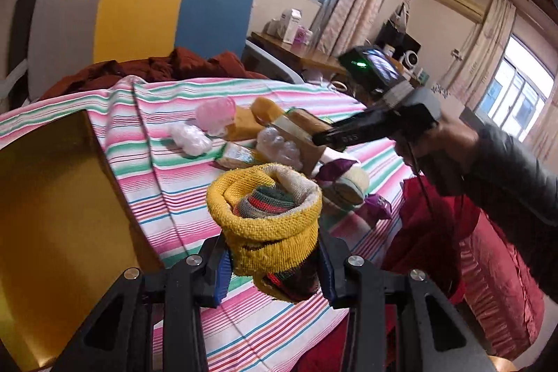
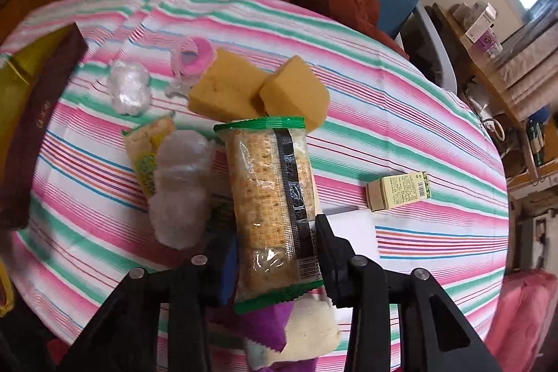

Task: Organize objects
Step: 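Place the yellow cup holder in the gold tray while the right gripper carries the cracker packet there, then release both items in the tray and move both tools back to the pile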

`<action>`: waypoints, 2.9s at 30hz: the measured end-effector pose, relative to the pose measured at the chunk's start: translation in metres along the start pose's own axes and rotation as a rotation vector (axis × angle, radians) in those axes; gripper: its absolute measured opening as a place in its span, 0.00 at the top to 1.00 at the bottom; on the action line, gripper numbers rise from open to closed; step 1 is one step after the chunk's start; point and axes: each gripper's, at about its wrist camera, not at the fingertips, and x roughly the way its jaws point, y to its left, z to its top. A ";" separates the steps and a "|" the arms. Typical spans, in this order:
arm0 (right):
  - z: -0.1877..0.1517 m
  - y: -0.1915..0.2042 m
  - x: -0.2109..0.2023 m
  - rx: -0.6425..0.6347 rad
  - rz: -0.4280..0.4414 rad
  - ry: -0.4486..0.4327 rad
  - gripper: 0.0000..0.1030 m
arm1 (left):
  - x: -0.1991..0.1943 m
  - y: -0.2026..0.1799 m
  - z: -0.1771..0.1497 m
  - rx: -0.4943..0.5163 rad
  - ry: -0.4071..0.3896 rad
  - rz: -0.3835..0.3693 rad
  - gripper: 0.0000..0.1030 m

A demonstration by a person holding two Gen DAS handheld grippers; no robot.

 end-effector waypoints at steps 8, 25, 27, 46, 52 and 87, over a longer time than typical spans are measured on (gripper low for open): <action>-0.009 0.018 -0.060 0.054 0.036 -0.149 0.62 | -0.045 0.044 -0.003 -0.115 -0.085 0.120 0.61; 0.045 0.263 -0.095 -0.046 0.639 -0.269 0.39 | -0.109 0.169 -0.044 -0.419 -0.098 0.593 0.25; 0.042 0.277 -0.100 -0.063 0.659 -0.275 0.24 | -0.112 0.170 -0.044 -0.423 -0.117 0.608 0.22; -0.002 0.248 -0.105 0.038 0.547 -0.347 0.14 | -0.129 0.137 -0.024 -0.354 -0.232 0.516 0.21; -0.009 0.232 -0.099 0.087 0.528 -0.347 0.12 | -0.119 0.132 -0.026 -0.372 -0.201 0.453 0.22; -0.036 -0.008 -0.063 0.529 0.214 -0.366 0.05 | -0.024 0.019 0.017 -0.053 -0.009 0.221 0.23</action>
